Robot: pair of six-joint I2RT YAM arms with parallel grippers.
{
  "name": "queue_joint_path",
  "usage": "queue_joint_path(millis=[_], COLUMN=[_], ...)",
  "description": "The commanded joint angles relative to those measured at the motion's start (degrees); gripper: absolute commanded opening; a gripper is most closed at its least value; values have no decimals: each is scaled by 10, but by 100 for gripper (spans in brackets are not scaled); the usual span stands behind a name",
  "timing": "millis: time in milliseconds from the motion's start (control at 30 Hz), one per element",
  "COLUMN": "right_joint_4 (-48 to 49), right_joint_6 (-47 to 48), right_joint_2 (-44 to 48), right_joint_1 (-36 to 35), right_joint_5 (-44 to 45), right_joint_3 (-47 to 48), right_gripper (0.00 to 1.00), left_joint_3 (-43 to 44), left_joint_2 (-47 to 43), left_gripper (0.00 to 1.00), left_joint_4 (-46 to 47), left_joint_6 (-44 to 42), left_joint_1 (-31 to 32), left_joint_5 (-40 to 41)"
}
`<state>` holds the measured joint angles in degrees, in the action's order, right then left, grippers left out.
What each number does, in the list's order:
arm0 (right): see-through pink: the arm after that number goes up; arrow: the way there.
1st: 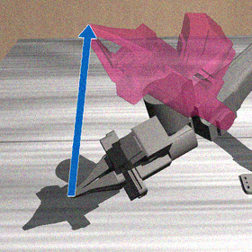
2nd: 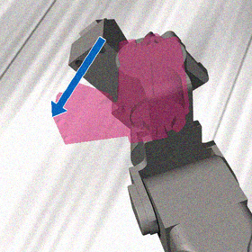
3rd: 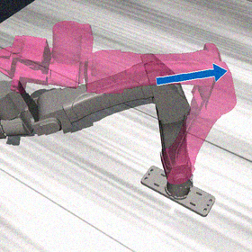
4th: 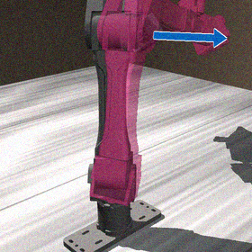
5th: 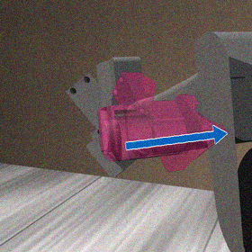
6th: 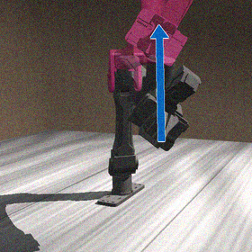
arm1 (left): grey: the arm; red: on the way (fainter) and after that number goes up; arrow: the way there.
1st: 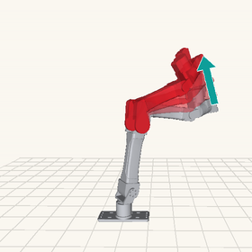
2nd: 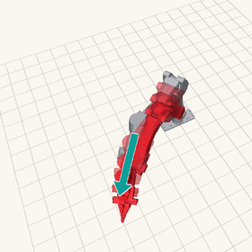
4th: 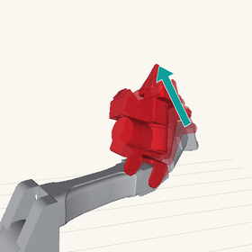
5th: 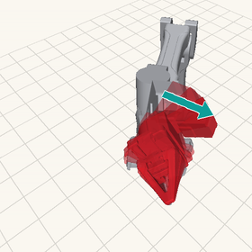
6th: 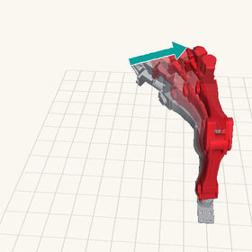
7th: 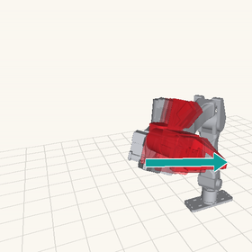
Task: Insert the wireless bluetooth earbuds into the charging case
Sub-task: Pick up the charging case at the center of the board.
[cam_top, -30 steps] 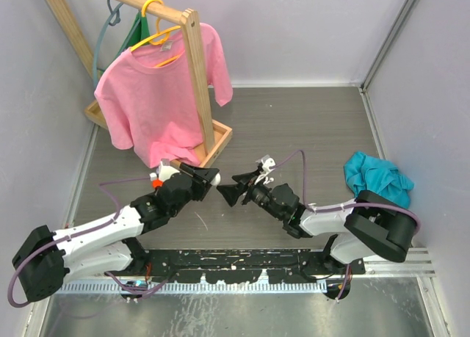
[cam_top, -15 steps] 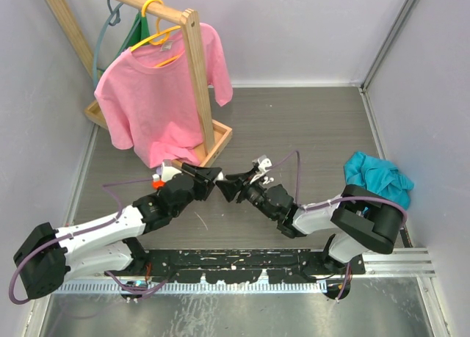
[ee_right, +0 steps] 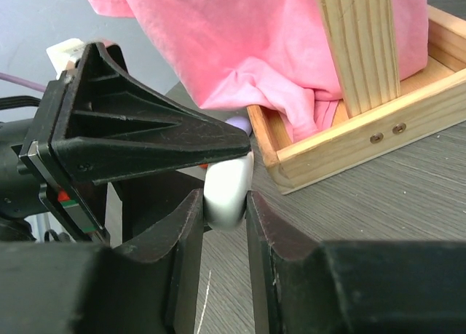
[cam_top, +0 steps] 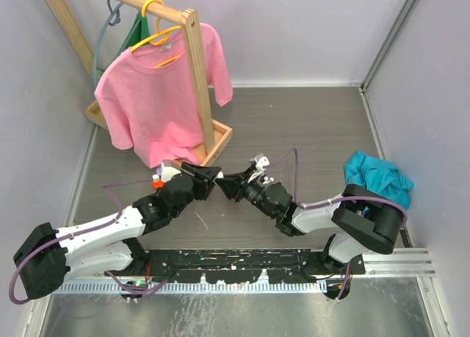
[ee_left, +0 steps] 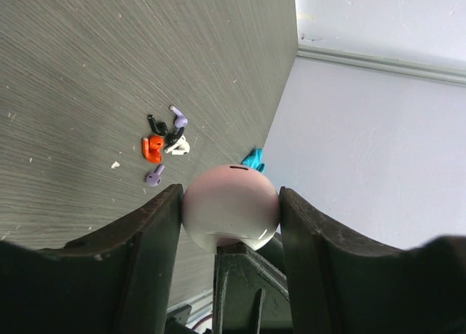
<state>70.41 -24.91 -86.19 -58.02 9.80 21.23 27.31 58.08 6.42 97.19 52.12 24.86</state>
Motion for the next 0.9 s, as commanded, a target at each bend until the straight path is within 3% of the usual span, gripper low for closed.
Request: queue_joint_path(millis=[0, 200, 367, 633, 867], right_joint_4=[-49, -191, -331, -564, -764], right_joint_6=[37, 82, 122, 191, 250], right_joint_2=[34, 85, 144, 217, 233], right_joint_1=[-3, 0, 9, 56, 74], right_joint_5=[-24, -59, -66, -132, -183], right_joint_3=[36, 68, 93, 153, 250], right_gripper=[14, 5, 4, 2, 2], left_joint_3=[-2, -3, -1, -1, 9], left_joint_2=[-23, -64, -132, -209, -189], left_gripper=[60, 85, 97, 98, 98], left_joint_4=[35, 8, -29, -34, 18], left_joint_6=[-2, -82, -218, -498, -681], left_joint_1=[3, 3, 3, 3, 3], left_joint_5=[2, 3, 17, 5, -91])
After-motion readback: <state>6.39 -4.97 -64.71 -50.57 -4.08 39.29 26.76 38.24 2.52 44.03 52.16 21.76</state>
